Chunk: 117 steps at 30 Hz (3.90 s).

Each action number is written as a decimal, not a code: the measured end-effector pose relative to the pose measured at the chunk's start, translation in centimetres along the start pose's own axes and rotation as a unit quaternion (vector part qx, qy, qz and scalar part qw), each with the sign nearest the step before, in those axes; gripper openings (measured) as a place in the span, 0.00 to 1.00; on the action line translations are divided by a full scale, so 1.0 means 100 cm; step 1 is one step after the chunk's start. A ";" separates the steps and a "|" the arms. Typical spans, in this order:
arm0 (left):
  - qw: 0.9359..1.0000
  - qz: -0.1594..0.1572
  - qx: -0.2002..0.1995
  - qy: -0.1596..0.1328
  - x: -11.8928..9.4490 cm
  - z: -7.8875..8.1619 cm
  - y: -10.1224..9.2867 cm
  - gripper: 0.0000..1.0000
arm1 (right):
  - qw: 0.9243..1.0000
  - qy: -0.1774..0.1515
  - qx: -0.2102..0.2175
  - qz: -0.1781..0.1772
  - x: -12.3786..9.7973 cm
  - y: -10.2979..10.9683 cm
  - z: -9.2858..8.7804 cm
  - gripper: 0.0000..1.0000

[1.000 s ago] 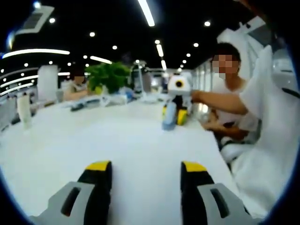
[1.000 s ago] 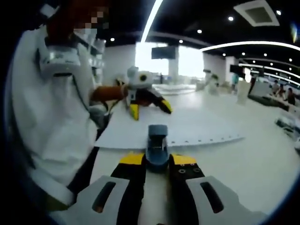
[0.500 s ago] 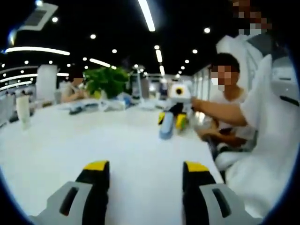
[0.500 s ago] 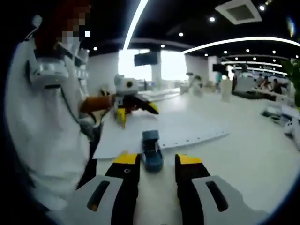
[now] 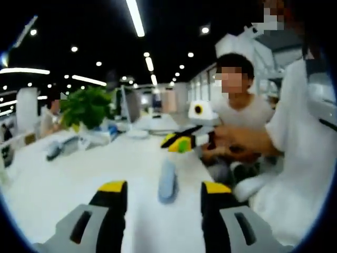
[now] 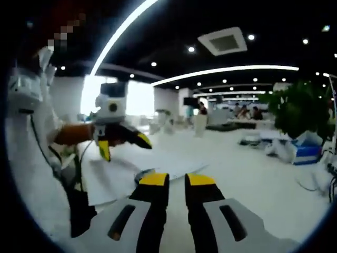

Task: Pick up the paper insert the paper into the punch align the paper edges press the punch to punch holes

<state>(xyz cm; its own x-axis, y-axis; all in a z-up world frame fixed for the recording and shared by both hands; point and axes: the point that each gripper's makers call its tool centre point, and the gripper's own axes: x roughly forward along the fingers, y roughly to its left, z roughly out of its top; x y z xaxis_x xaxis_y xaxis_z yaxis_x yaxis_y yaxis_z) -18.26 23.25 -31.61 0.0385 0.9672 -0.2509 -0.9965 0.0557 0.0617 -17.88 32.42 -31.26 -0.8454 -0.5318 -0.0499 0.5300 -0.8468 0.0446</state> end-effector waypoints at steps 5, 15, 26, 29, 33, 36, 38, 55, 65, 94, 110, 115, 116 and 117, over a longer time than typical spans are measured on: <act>1.000 -0.018 0.004 0.007 0.025 -0.002 -0.001 0.56 | 0.996 -0.012 0.032 -0.079 0.000 -0.014 -0.004 0.13; 0.999 -0.050 -0.003 0.003 0.049 -0.009 -0.005 0.50 | 0.986 0.030 0.055 -0.154 0.004 -0.016 -0.028 0.05; 0.998 -0.057 -0.016 -0.017 0.056 -0.023 -0.007 0.46 | 0.984 0.055 0.054 -0.159 0.014 -0.002 -0.048 0.05; 0.998 -0.061 -0.018 -0.023 0.057 -0.022 -0.008 0.45 | 0.983 0.057 0.046 -0.166 0.012 -0.002 -0.048 0.05; 0.999 -0.046 -0.001 -0.016 0.057 -0.027 -0.003 0.43 | 0.982 0.060 0.037 -0.173 0.012 -0.002 -0.048 0.05; 0.999 -0.047 0.000 -0.015 0.055 -0.028 -0.003 0.40 | 0.982 0.074 0.028 -0.173 0.014 0.001 -0.051 0.05; 0.999 -0.048 -0.002 -0.017 0.056 -0.027 -0.003 0.40 | 0.982 0.075 0.026 -0.171 0.014 0.005 -0.051 0.05; 0.998 -0.054 0.019 -0.011 0.057 -0.030 -0.009 0.34 | 0.983 0.087 0.010 -0.160 0.021 0.013 -0.053 0.05; 0.998 -0.062 0.027 -0.013 0.057 -0.030 -0.012 0.27 | 0.983 0.092 0.011 -0.160 0.022 0.013 -0.054 0.05; 0.998 -0.063 0.025 -0.014 0.058 -0.030 -0.012 0.24 | 0.983 0.017 -0.077 -0.164 0.057 0.037 0.019 0.05; 0.998 -0.063 0.020 -0.012 0.058 -0.030 -0.011 0.24 | 0.986 0.010 -0.011 -0.166 0.060 0.033 0.005 0.04; 0.998 -0.063 0.020 -0.012 0.059 -0.030 -0.012 0.24 | 0.983 -0.004 -0.014 -0.185 0.056 0.029 0.001 0.04; 0.998 -0.063 0.021 -0.012 0.059 -0.030 -0.012 0.24 | 0.983 -0.016 0.000 -0.184 0.055 0.029 0.002 0.03; 0.998 -0.063 0.021 -0.012 0.059 -0.030 -0.012 0.24 | 0.982 -0.018 0.011 -0.189 0.054 0.028 0.001 0.03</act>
<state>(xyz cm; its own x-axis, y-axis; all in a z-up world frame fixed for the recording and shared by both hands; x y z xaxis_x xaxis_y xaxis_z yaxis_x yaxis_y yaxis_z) -17.04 28.12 -36.05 0.1650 0.9577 -0.2356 -0.9798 0.1866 0.0725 -20.96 27.22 -31.28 -0.9835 -0.1783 -0.0310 0.1766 -0.9829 0.0513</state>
